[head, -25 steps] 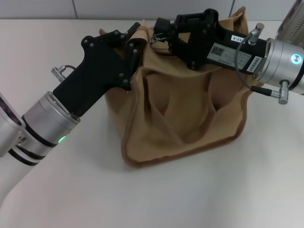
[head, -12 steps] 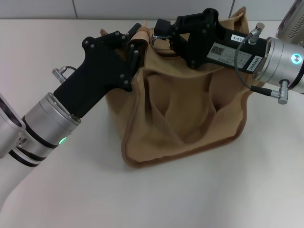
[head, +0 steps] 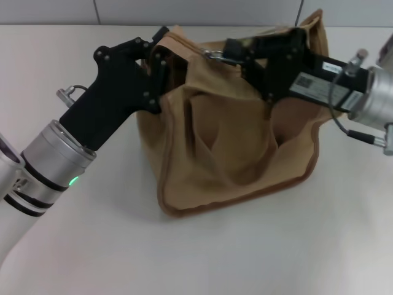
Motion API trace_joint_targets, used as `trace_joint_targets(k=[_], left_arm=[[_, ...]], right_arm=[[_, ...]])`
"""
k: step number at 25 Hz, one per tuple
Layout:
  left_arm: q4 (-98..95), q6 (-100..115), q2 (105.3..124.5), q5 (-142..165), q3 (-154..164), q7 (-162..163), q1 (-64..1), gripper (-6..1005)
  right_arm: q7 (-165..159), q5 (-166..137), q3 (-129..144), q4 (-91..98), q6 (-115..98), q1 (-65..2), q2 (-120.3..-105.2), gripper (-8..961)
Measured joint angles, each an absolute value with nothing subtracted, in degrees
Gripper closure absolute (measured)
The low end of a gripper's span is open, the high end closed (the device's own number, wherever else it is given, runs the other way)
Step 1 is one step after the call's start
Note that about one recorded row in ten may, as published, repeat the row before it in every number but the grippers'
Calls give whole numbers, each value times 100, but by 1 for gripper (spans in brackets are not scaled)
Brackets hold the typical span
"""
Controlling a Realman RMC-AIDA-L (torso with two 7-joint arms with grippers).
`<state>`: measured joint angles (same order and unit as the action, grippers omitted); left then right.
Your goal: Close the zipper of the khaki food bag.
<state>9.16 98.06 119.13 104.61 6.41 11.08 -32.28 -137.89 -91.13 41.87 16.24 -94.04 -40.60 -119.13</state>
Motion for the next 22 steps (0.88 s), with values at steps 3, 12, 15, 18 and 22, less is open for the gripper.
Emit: trace_joint_targets(k=[3, 12, 15, 18, 22], left_arm=[[908, 9806, 11909, 10461, 530, 1108, -3184, 917], [896, 9665, 11895, 10450, 427, 1116, -3150, 914], [896, 9659, 11897, 10449, 415, 1133, -3142, 912], [896, 9618, 11898, 10449, 362, 1146, -3136, 911], [894, 9532, 11899, 10442, 330, 1149, -3138, 910]], right_arm=[[-13789, -9113, 4172, 1722, -9512, -3880, -11893, 953], [-13698, -9073, 3899, 1805, -9780, -3373, -11731, 954], [-13662, -9069, 3683, 1818, -9874, -3097, -11626, 954], [-13599, -9068, 3442, 1822, -9931, -2812, -11515, 955], [-13462, -9065, 3067, 1822, -9961, -2443, -11391, 955]])
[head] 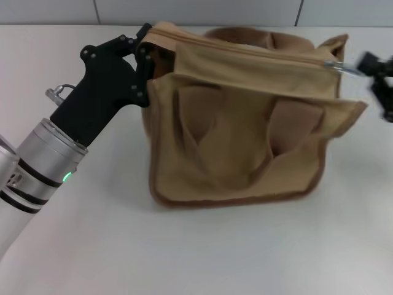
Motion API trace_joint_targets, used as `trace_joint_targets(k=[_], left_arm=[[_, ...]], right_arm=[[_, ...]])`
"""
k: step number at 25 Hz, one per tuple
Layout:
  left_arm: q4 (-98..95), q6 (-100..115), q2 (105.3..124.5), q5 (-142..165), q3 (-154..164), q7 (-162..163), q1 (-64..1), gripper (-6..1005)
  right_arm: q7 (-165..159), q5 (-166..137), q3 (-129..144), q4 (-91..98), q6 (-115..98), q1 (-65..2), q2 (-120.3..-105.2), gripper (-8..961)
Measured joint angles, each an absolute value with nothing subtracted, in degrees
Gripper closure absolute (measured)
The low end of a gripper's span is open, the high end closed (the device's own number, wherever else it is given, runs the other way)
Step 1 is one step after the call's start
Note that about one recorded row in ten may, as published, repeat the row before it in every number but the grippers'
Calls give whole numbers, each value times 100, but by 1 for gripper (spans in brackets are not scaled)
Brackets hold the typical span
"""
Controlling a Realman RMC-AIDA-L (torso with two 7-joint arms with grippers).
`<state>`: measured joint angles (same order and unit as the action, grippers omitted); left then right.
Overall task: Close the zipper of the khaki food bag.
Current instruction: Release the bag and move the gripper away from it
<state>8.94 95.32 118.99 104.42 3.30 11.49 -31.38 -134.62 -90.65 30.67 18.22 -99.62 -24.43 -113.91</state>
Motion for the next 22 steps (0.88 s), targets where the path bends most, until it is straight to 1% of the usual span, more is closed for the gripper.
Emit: trace_joint_targets(k=[2, 7, 12, 15, 19, 21, 22], left_arm=[[895, 9482, 11899, 10442, 287, 1144, -3150, 909], [897, 9431, 11892, 10445, 119, 1129, -3156, 907], [895, 9413, 11880, 10451, -5, 1154, -3147, 905], [885, 9319, 11874, 10450, -109, 1159, -3148, 904], [842, 9105, 11882, 10449, -278, 1209, -3117, 902], [839, 9169, 11875, 10456, -424, 1525, -3045, 685], [834, 9265, 11870, 10461, -517, 1736, -2984, 664]], right_arm=[[-13414, -9061, 2716, 1817, -9961, -2261, -11362, 956], [-12646, -9061, 1796, 1824, -10194, -1914, -11357, 943], [-11375, -9060, 1547, 1827, -10615, -1852, -11394, 922], [-10450, -9063, 1560, 1823, -10686, -1871, -11493, 909], [-9127, -9063, 1552, 1822, -10705, -1890, -11742, 735], [-8603, -9061, 1553, 1819, -10701, -1907, -11837, 652], [-8427, -9062, 1555, 1817, -10697, -1927, -11861, 613]])
